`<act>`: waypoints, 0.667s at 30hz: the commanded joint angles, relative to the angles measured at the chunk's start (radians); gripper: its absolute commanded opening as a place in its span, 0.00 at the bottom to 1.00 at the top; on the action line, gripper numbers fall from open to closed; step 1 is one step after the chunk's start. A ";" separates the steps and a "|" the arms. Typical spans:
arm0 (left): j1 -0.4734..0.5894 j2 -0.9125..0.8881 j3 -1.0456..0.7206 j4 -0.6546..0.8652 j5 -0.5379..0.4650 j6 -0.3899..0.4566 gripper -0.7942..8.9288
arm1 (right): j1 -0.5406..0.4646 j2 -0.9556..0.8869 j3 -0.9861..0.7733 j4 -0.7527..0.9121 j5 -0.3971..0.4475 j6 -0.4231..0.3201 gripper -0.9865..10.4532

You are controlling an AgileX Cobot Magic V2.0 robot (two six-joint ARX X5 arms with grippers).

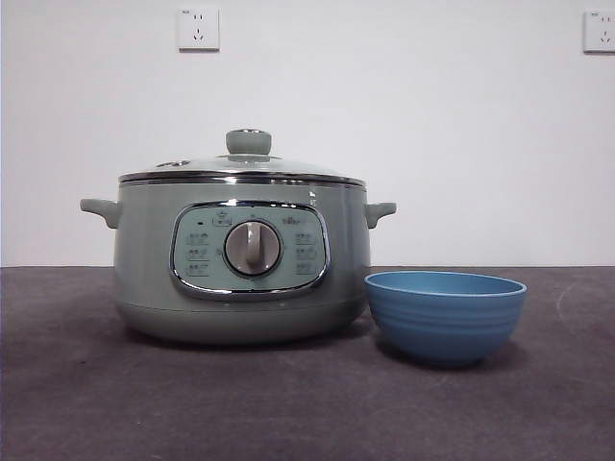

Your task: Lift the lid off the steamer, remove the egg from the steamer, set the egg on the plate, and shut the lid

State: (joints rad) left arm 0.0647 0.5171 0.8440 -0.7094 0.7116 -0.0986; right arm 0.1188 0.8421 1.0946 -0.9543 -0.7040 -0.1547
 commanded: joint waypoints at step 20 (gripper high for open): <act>-0.274 0.466 0.323 0.173 -0.156 0.072 0.67 | 0.003 0.001 0.003 0.003 0.000 0.005 0.59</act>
State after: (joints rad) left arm -0.1852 0.9554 1.1561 -0.5426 0.5743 -0.0612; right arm 0.1188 0.8425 1.0950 -0.9539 -0.7036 -0.1501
